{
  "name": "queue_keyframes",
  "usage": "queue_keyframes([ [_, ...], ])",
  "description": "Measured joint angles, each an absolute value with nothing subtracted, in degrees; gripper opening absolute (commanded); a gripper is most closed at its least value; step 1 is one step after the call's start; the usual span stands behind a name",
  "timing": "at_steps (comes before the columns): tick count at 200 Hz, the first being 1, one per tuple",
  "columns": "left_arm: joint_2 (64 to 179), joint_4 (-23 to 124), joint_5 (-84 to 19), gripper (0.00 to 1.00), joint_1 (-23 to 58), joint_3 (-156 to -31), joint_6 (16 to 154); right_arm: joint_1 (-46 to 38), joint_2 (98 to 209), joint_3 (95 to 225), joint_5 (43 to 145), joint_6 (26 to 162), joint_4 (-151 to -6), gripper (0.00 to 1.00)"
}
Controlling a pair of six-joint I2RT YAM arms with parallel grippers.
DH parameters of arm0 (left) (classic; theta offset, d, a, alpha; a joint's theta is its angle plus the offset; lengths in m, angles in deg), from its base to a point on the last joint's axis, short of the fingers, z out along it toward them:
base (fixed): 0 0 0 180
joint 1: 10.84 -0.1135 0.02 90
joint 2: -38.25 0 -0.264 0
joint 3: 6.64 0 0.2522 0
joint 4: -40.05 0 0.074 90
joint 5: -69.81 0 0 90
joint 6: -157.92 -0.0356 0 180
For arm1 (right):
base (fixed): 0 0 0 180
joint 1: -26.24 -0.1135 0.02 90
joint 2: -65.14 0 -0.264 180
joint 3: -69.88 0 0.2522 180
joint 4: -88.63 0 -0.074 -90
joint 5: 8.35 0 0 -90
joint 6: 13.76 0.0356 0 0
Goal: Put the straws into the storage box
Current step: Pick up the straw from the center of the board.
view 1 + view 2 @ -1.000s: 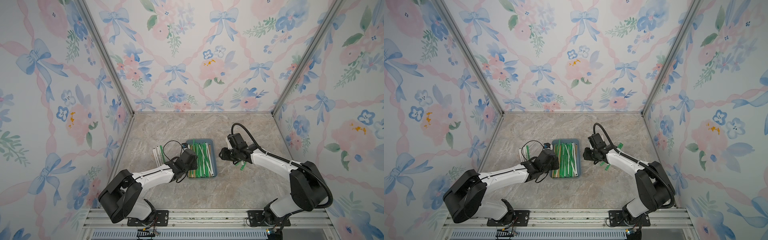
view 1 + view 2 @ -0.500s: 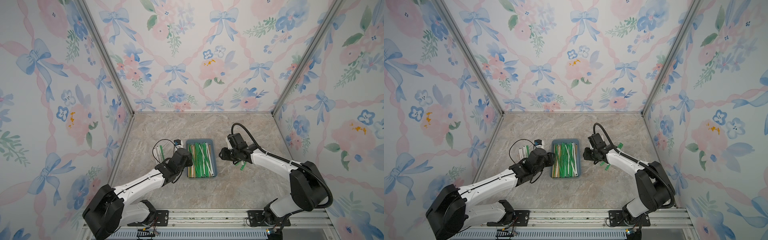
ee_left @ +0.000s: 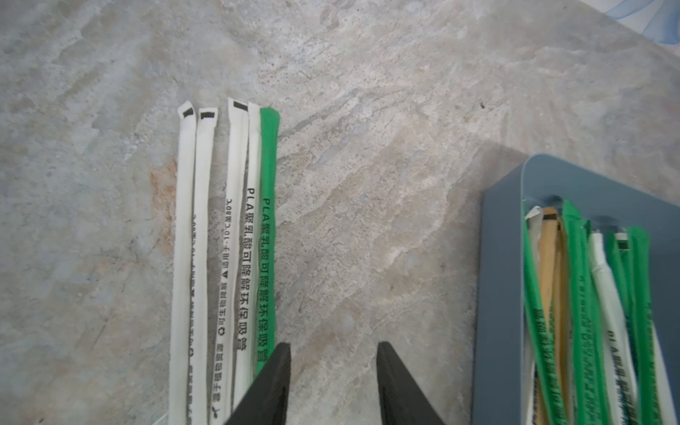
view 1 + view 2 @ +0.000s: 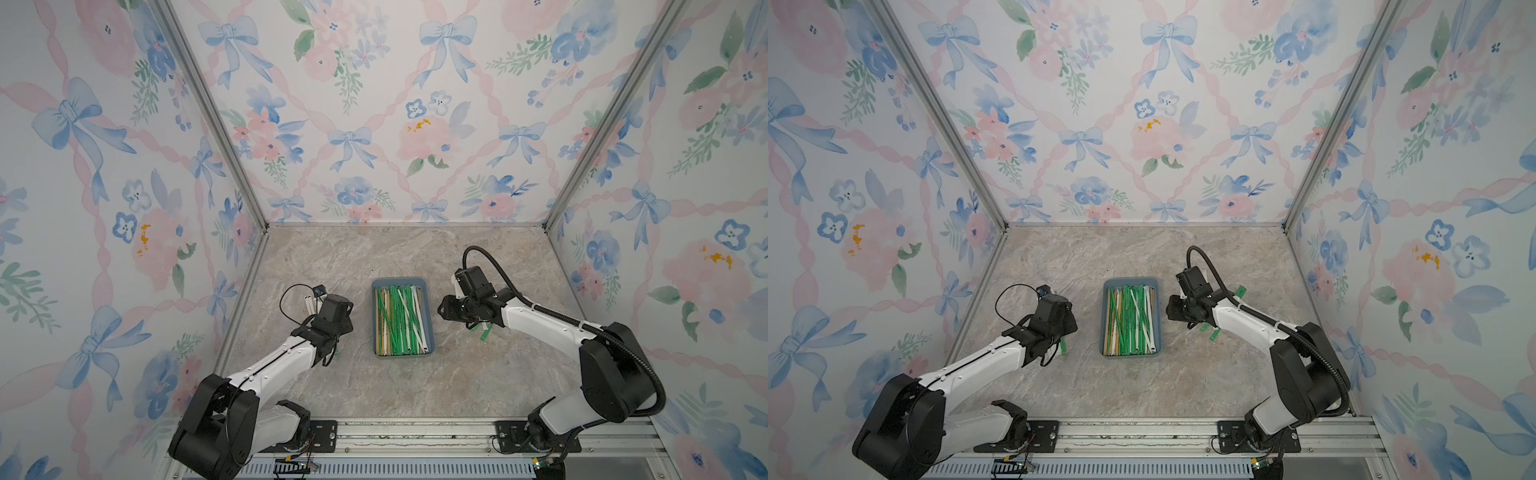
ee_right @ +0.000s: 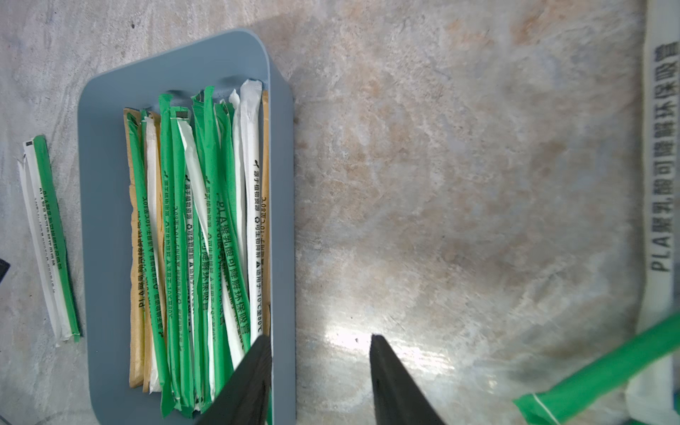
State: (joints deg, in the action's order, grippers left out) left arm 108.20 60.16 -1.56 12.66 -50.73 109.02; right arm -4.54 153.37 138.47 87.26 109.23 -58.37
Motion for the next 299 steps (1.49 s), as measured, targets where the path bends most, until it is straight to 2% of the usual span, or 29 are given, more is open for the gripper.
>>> queue_keyframes([
  [189, 117.12, 60.79, -1.12, 0.36, 10.80, -50.49, 107.93, -4.45, 153.37, 138.45, 87.22, 109.01, -58.32, 0.46],
  [253, 118.15, 59.59, -0.49, 0.12, 10.80, -50.55, 106.62, -3.89, 153.30, 138.38, 87.24, 108.77, -58.30, 0.46],
  [299, 118.28, 59.16, -0.99, 0.02, 10.83, -50.75, 106.01, -2.49, 152.56, 137.77, 87.20, 108.55, -58.15, 0.46],
])
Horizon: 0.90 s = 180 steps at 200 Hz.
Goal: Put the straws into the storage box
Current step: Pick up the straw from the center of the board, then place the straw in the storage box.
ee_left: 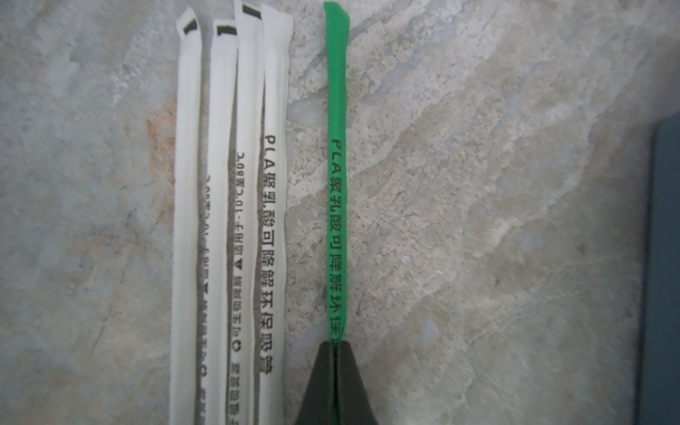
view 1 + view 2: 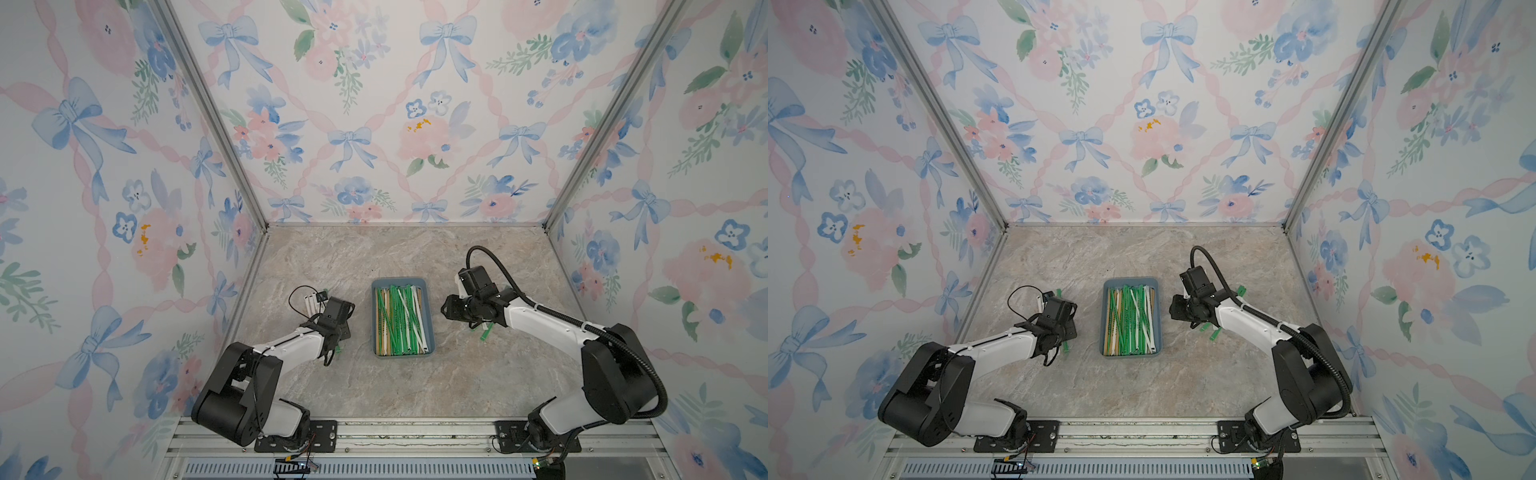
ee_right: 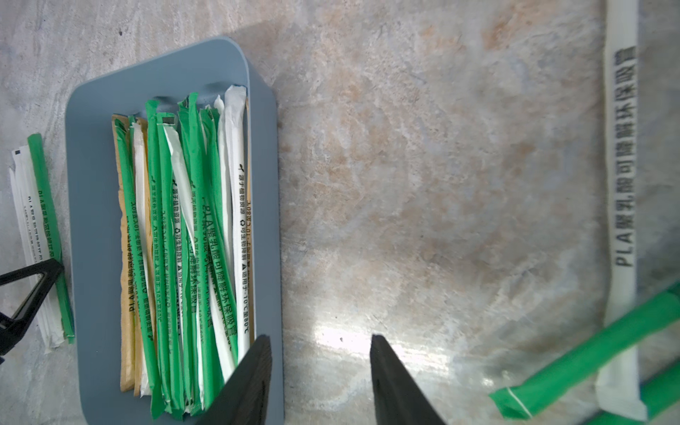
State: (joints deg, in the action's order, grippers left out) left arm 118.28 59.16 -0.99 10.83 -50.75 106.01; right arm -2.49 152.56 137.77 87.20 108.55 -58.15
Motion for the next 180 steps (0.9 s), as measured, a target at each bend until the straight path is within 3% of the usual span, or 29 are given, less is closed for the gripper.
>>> queue_keyframes([
  [109, 108.55, 60.58, -3.72, 0.00, 23.48, -55.12, 110.36, -1.44, 151.60, 137.62, 87.24, 108.18, -58.13, 0.46],
  [180, 110.50, 58.13, -5.80, 0.00, 30.37, -56.04, 114.14, -1.44, 151.60, 137.62, 87.24, 108.20, -58.13, 0.46],
])
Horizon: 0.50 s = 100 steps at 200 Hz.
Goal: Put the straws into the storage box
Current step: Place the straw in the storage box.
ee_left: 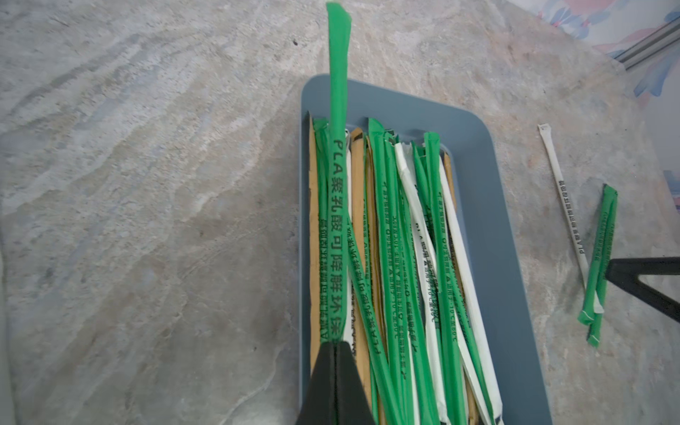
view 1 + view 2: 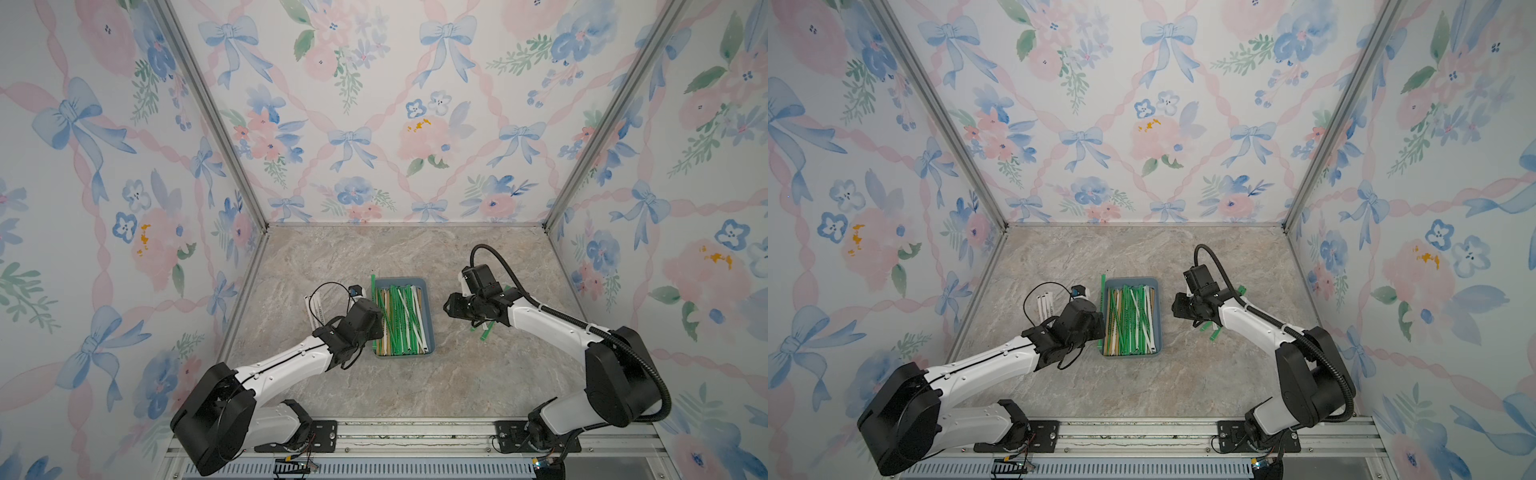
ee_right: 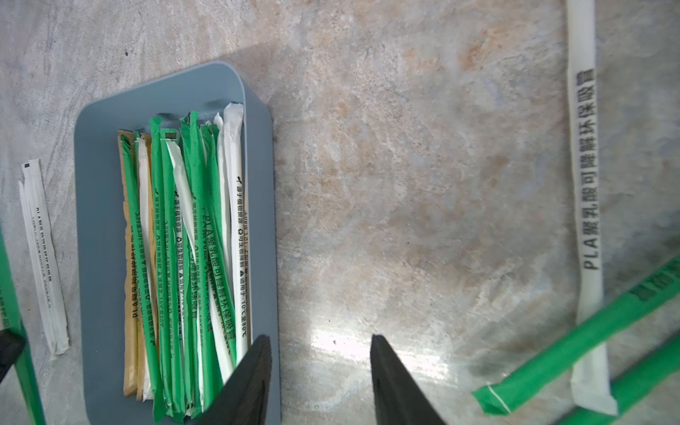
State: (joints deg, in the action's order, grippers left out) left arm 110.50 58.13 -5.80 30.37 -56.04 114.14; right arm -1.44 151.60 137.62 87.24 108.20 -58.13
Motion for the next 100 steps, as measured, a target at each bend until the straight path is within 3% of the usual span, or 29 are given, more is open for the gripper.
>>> queue_keyframes([
  [84, 119.46, 53.36, -8.82, 0.01, 33.16, -57.15, 115.23, -1.44, 151.60, 137.62, 87.26, 108.20, -58.13, 0.46],
  [100, 120.73, 52.84, -9.01, 0.10, 33.43, -57.79, 115.23, -1.44, 151.60, 137.62, 87.26, 108.20, -58.13, 0.46],
])
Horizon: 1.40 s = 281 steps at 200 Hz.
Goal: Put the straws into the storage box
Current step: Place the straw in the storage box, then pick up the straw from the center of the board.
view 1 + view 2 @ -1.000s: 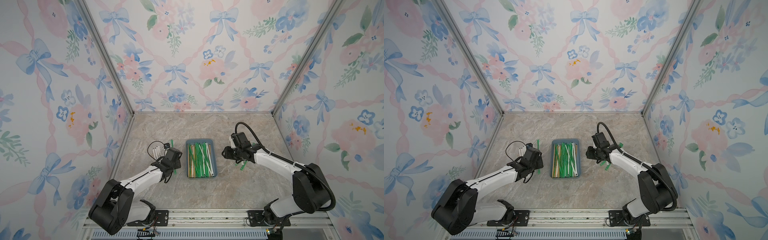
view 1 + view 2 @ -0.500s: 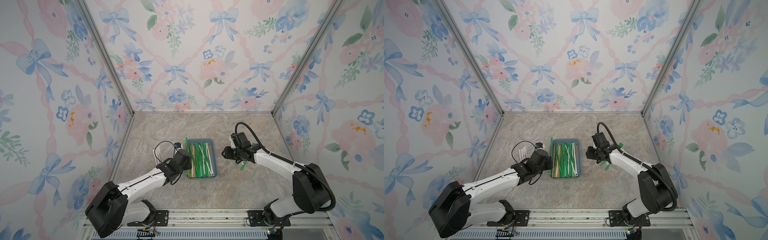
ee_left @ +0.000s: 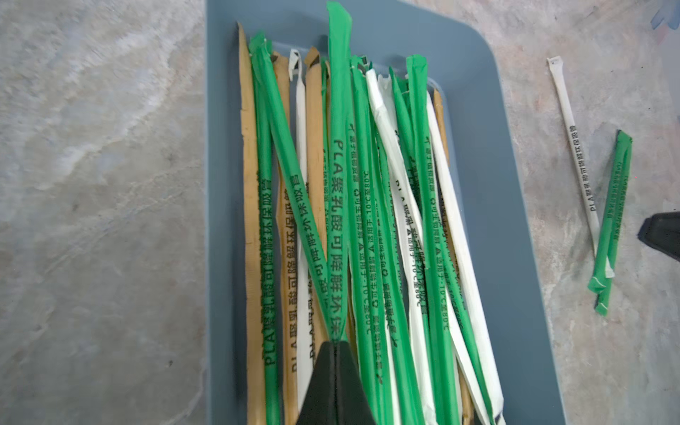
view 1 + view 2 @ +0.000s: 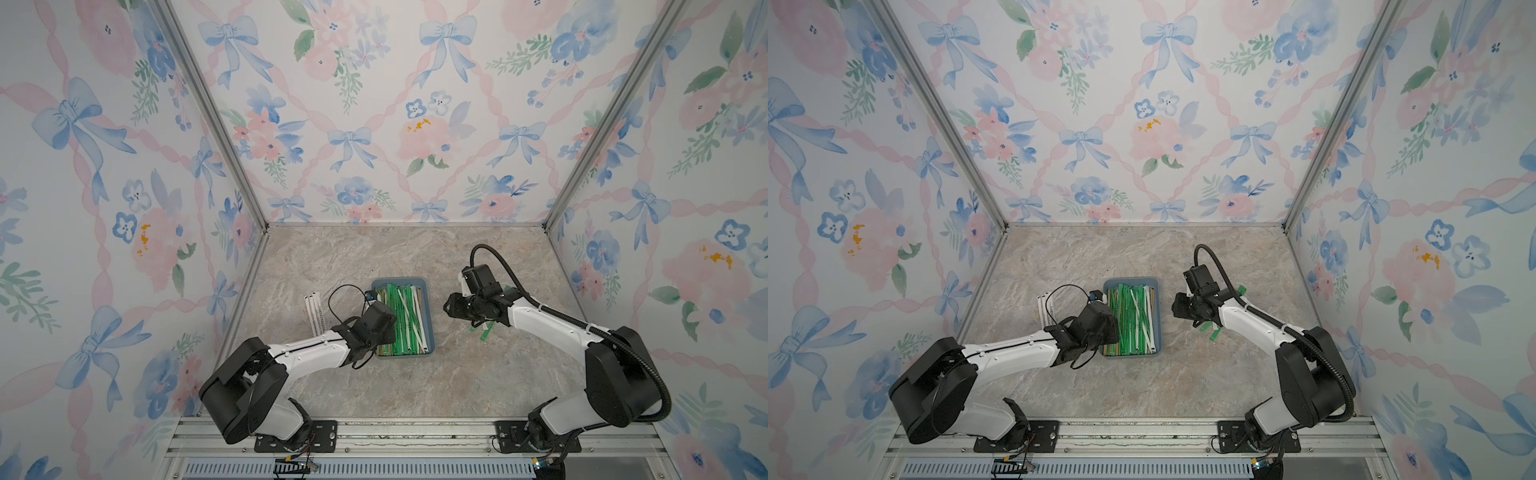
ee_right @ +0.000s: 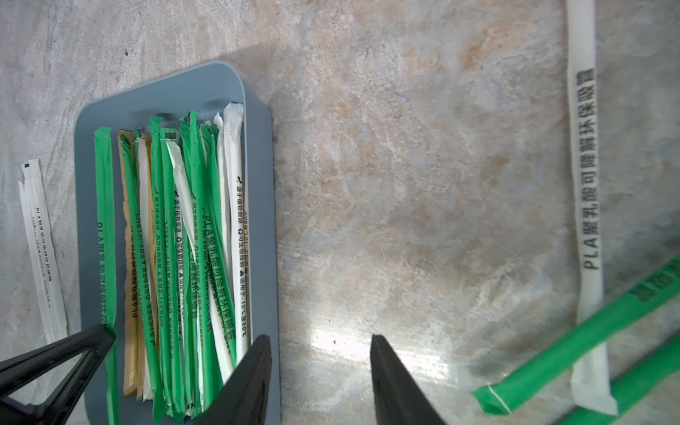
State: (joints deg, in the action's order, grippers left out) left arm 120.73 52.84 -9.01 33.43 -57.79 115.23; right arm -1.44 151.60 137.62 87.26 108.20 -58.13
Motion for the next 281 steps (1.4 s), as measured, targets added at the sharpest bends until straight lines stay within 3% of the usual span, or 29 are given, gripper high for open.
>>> queue_keyframes([
  [19, 121.14, 52.58, -9.16, 0.23, 33.80, -57.87, 115.49, -1.44, 151.60, 137.62, 87.26, 108.20, -58.13, 0.46],
  [36, 120.88, 52.58, -9.08, 0.46, 34.10, -57.90, 116.02, -1.44, 151.60, 137.62, 87.26, 108.20, -58.13, 0.46],
  [52, 119.48, 52.62, -8.57, 0.52, 34.19, -57.81, 116.00, -1.44, 151.60, 137.62, 87.26, 108.18, -58.13, 0.46],
  [100, 105.91, 54.11, -2.41, 0.52, 32.33, -55.34, 115.97, -1.44, 150.86, 137.62, 87.26, 108.20, -58.13, 0.46],
  [136, 100.55, 57.08, -0.47, 0.52, 22.21, -52.93, 114.75, -1.44, 150.75, 137.53, 87.28, 108.20, -58.15, 0.46],
  [198, 105.36, 60.84, -0.53, 0.54, 11.90, -50.03, 111.58, -1.44, 150.75, 136.96, 87.28, 108.20, -58.15, 0.46],
  [281, 110.85, 61.19, -0.47, 0.52, 9.95, -49.79, 109.77, -1.44, 150.75, 136.96, 87.26, 108.18, -58.17, 0.47],
])
